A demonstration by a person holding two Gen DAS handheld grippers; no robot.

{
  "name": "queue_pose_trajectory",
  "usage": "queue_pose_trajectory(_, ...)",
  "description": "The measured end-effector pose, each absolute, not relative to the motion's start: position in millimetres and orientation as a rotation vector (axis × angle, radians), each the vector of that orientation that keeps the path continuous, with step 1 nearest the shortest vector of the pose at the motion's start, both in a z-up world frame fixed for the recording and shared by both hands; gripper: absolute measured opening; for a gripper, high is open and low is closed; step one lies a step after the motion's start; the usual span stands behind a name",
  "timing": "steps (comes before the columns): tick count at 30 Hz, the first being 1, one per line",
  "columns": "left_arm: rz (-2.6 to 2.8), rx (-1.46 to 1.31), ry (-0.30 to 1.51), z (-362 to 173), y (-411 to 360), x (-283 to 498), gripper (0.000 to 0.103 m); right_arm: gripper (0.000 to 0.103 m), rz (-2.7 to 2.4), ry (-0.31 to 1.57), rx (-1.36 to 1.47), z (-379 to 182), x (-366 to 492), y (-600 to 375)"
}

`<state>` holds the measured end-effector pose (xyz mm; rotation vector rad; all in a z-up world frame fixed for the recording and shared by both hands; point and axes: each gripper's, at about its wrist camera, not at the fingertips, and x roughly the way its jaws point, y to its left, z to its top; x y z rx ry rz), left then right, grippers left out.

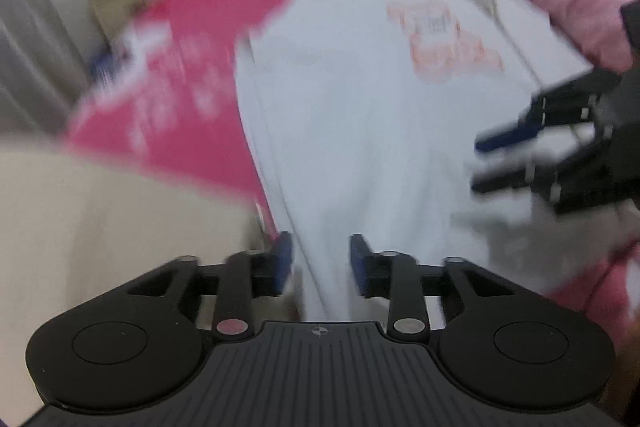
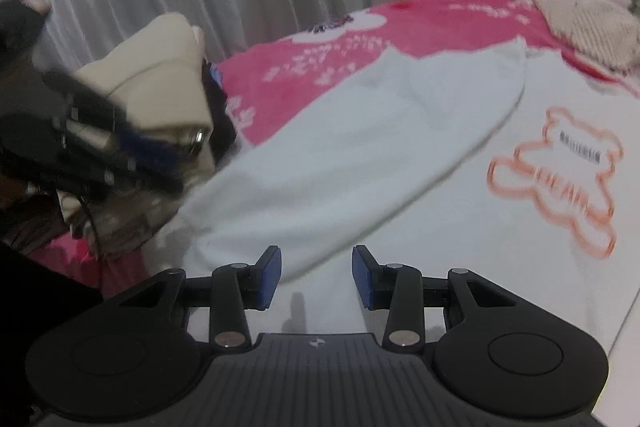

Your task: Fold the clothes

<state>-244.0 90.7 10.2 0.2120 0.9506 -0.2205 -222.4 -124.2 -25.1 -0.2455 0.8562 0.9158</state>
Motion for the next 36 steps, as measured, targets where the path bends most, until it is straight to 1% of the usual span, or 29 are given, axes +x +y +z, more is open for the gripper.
queue_pose_trajectory(3,-0.248,0.133,0.875,27,84,-191,0.045,0.041,0.929,0.812,-0.334,-13,-206,-115)
queue_pose_trajectory(4,-0.237,0.102,0.872,26,83,-170,0.047,0.041,0.935,0.787,-0.401,-12,-200,-107)
queue_pose_trajectory(6,-0.198,0.040,0.889,14,81,-122,0.047,0.041,0.941,0.745,-0.509,-16,-188,-93)
queue_pose_trajectory(7,-0.185,0.015,0.907,5,78,-99,0.047,0.041,0.939,0.736,-0.519,-21,-181,-87)
queue_pose_trajectory(9,-0.158,-0.032,0.940,-20,72,-58,0.046,0.041,0.942,0.740,-0.443,-31,-166,-79)
queue_pose_trajectory(11,-0.081,-0.098,0.947,-46,78,-35,0.046,0.041,0.967,0.749,-0.300,-45,-156,-78)
queue_pose_trajectory(13,0.004,-0.150,0.965,-72,88,-18,0.044,0.041,0.993,0.798,-0.199,-62,-153,-81)
queue_pose_trajectory(14,0.045,-0.153,0.981,-83,96,-13,0.044,0.041,0.999,0.833,-0.168,-71,-152,-83)
queue_pose_trajectory(15,0.050,-0.167,0.978,-88,104,-13,0.040,0.040,1.003,0.875,-0.156,-78,-151,-88)
queue_pose_trajectory(16,0.029,-0.191,0.967,-89,111,-15,0.040,0.040,1.013,0.908,-0.140,-82,-149,-96)
queue_pose_trajectory(18,0.005,-0.206,0.957,-87,120,-17,0.040,0.040,1.031,0.973,-0.083,-74,-136,-110)
queue_pose_trajectory(19,0.006,-0.213,0.953,-85,123,-18,0.040,0.040,1.031,0.968,-0.049,-63,-122,-116)
queue_pose_trajectory(22,0.051,-0.258,0.943,-84,133,-20,0.043,0.040,0.952,0.802,-0.050,-33,-66,-124)
queue_pose_trajectory(25,0.069,-0.303,0.947,-87,141,-15,0.043,0.041,0.773,0.699,-0.124,-31,8,-112)
queue_pose_trajectory(27,0.061,-0.300,0.944,-88,140,-15,0.044,0.041,0.668,0.694,-0.091,-38,65,-104)
queue_pose_trajectory(29,0.053,-0.254,0.931,-88,135,-17,0.045,0.043,0.602,0.705,-0.077,-41,105,-89)
queue_pose_trajectory(30,0.052,-0.236,0.925,-89,132,-19,0.046,0.047,0.574,0.725,-0.081,-44,122,-81)
queue_pose_trajectory(31,0.053,-0.216,0.919,-89,129,-20,0.046,0.049,0.547,0.767,-0.085,-49,141,-73)
queue_pose_trajectory(33,0.056,-0.181,0.913,-90,125,-20,0.046,0.049,0.486,0.878,-0.120,-63,172,-57)
queue_pose_trajectory(34,0.058,-0.171,0.911,-91,123,-20,0.047,0.048,0.459,0.940,-0.142,-72,184,-49)
queue_pose_trajectory(35,0.059,-0.165,0.908,-91,123,-19,0.047,0.030,0.442,1.002,-0.163,-83,194,-44)
queue_pose_trajectory(36,0.059,-0.162,0.906,-92,122,-20,0.047,0.015,0.429,1.040,-0.172,-90,200,-44)
